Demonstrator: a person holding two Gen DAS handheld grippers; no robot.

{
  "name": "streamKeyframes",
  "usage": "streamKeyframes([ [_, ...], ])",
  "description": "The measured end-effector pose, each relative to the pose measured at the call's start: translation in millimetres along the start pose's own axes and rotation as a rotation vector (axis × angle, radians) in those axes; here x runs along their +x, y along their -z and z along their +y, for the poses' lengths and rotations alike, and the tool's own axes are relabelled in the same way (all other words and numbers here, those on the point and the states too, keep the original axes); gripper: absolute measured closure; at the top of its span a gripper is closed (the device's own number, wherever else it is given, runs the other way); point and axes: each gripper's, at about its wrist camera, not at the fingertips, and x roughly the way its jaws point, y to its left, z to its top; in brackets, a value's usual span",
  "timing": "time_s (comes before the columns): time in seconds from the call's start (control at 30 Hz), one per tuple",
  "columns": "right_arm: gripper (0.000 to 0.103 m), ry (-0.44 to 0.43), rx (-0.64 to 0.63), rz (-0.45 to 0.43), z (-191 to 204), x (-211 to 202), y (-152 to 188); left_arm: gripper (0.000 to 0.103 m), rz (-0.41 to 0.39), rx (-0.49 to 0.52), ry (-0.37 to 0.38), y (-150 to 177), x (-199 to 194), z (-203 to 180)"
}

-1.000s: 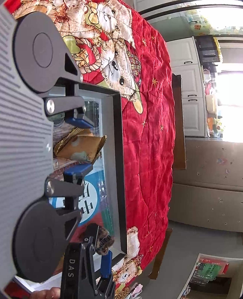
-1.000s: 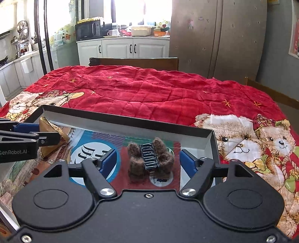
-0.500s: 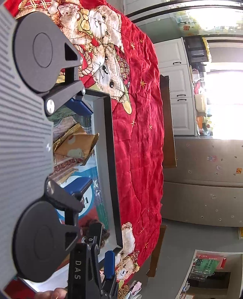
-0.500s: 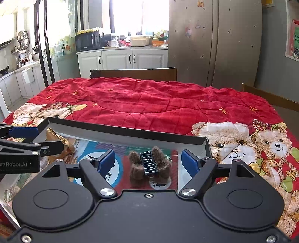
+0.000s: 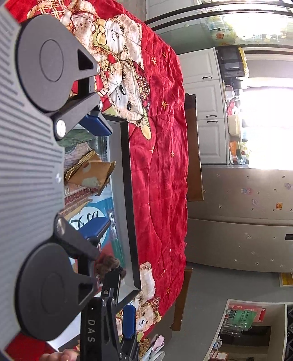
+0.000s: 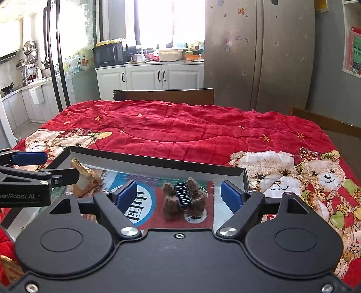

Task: Organize objects
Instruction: 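Withdraw both open tools from the box back toward the item pile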

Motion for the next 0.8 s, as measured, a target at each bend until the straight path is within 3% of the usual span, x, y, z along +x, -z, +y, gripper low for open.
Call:
streamKeyframes([
  [0.8, 0.02, -0.051, -0.086, -0.06, 24.2, -84.1, 8.7, 0.012, -0.056, 0.061, 0.018, 0.8, -68.7, -12.6],
])
